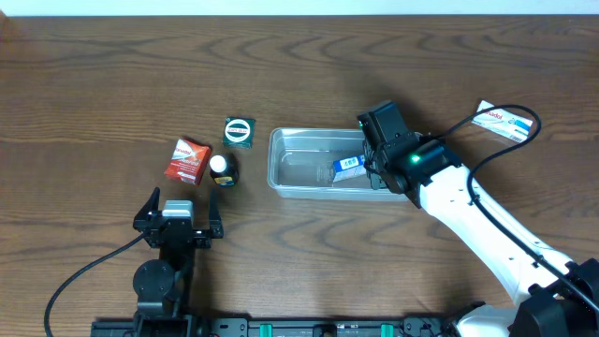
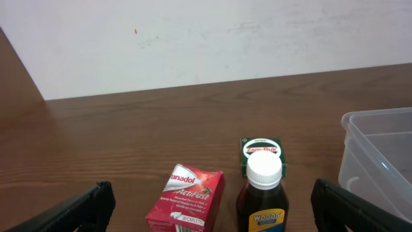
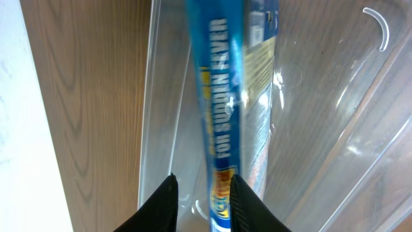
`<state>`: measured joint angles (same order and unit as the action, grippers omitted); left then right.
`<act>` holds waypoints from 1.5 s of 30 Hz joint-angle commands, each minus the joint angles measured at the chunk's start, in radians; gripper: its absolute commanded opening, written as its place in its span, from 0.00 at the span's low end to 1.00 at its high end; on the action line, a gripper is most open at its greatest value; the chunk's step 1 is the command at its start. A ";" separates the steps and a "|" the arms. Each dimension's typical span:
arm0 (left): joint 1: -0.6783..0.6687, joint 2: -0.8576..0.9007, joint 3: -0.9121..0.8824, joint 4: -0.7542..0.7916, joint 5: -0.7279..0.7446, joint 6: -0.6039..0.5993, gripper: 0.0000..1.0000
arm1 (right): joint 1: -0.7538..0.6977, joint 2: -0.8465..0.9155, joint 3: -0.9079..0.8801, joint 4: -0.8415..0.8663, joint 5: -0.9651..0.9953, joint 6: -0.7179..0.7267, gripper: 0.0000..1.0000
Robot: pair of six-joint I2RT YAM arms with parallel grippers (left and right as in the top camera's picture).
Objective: Pack container
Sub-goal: 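Lower the blue box into the container with the right gripper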
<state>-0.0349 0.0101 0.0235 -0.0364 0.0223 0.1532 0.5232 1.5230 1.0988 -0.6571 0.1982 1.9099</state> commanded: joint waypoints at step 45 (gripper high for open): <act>0.004 -0.006 -0.019 -0.037 -0.023 -0.008 0.98 | 0.012 0.011 0.000 0.102 -0.085 -1.725 0.47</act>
<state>-0.0349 0.0101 0.0235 -0.0364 0.0223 0.1535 0.5232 1.5230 1.0988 -0.5625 0.1192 0.2153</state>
